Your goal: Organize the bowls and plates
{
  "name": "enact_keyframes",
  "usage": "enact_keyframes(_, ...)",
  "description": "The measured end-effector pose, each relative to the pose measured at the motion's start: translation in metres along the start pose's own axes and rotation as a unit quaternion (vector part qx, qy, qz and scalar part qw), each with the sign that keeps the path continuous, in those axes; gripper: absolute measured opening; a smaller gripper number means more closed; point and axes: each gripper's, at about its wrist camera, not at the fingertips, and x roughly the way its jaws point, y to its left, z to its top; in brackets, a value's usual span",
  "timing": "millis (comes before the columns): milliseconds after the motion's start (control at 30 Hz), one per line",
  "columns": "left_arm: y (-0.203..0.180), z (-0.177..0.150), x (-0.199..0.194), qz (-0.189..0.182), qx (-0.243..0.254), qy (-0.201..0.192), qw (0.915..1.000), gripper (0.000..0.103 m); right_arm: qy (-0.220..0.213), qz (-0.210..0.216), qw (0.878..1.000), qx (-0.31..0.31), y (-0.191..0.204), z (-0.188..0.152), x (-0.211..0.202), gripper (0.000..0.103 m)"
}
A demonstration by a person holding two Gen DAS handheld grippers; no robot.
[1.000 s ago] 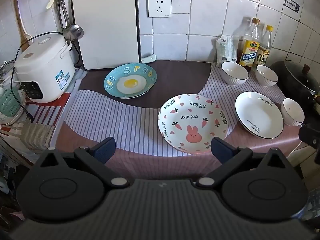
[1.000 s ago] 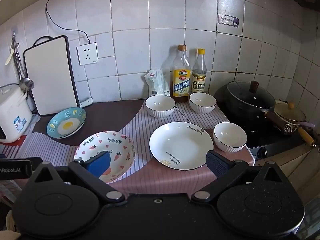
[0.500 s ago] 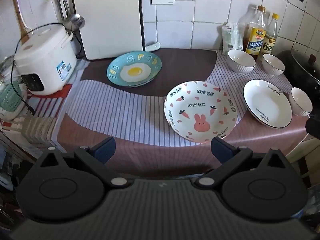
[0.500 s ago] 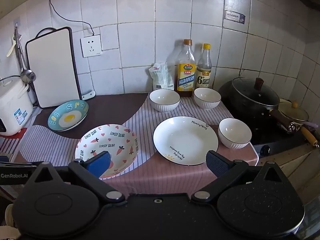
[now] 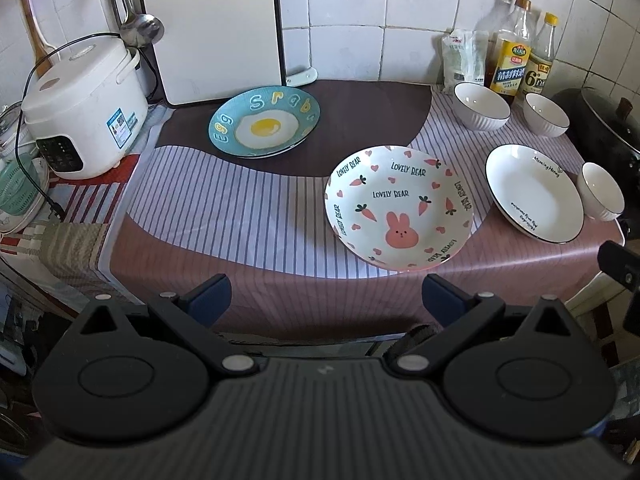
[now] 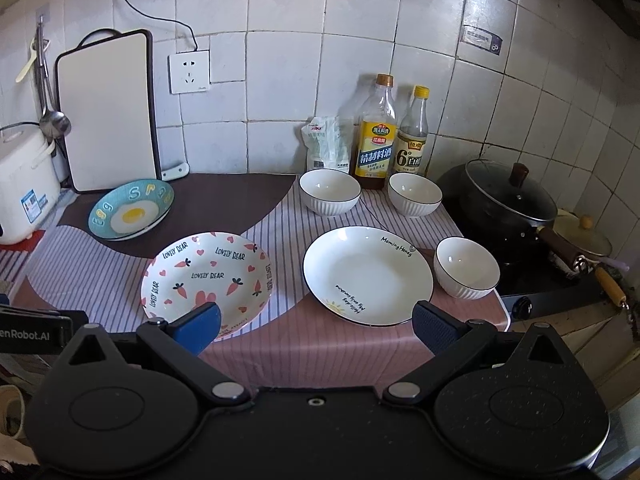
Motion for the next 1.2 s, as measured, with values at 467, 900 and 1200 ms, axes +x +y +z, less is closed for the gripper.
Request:
enact_keyframes(467,0.0,-0.0017,0.0056,-0.004,0.002,0.017,0.9998,0.103,0.001,-0.007,1.0,0.001,-0.0018,0.0002,0.0011,0.103)
enact_keyframes(900,-0.0008,-0.0033,0.0086,-0.002,0.008,0.026,0.9996,0.103,0.0,-0.016,1.0,-0.001,-0.0035,0.0007,0.0012,0.103)
enact_keyframes(1200,-0.0016,-0.0039,0.0098,-0.005,0.013,0.029,0.9995,0.103,-0.001,-0.026,1.0,0.001,-0.0058,-0.0005,0.0002,0.103)
